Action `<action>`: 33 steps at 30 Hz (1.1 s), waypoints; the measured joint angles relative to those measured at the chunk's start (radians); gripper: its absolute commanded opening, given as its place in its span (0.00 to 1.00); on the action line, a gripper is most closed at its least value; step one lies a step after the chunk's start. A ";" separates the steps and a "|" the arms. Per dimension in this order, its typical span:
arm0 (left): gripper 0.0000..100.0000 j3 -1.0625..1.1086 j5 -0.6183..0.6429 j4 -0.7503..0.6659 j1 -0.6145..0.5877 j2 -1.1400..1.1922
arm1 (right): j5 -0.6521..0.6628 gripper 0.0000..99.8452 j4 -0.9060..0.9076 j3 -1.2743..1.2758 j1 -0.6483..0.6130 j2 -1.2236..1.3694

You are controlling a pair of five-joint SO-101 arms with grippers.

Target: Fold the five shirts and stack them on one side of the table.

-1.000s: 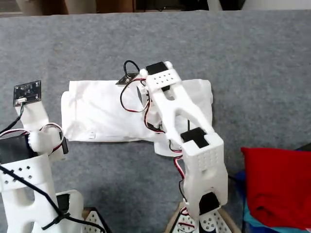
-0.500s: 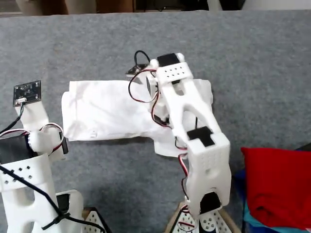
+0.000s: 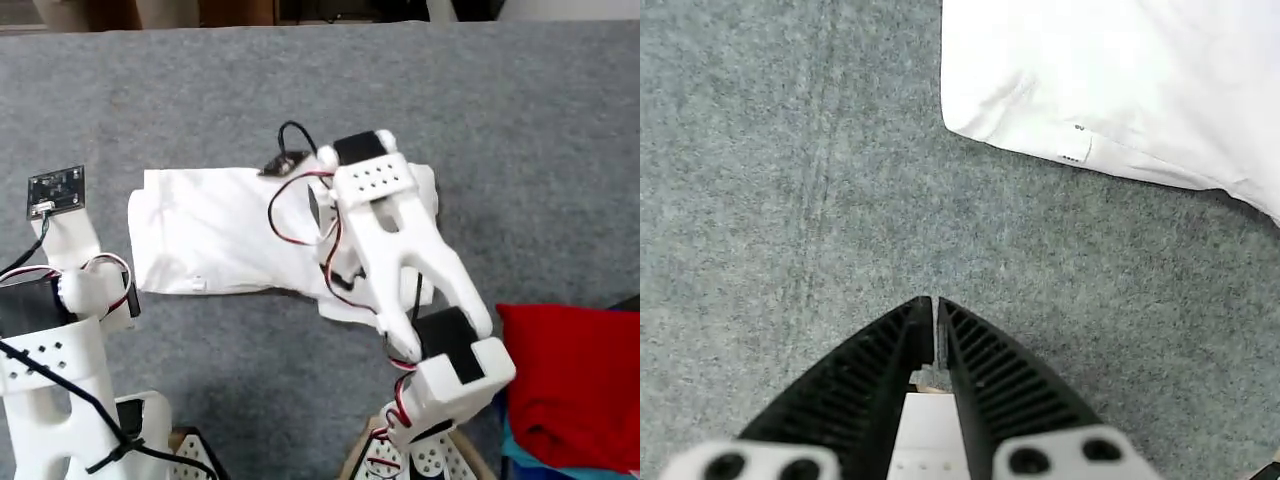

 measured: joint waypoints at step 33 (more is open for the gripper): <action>0.02 -0.206 0.075 -0.621 0.345 0.891 | -0.037 0.01 -0.127 -0.292 0.097 0.419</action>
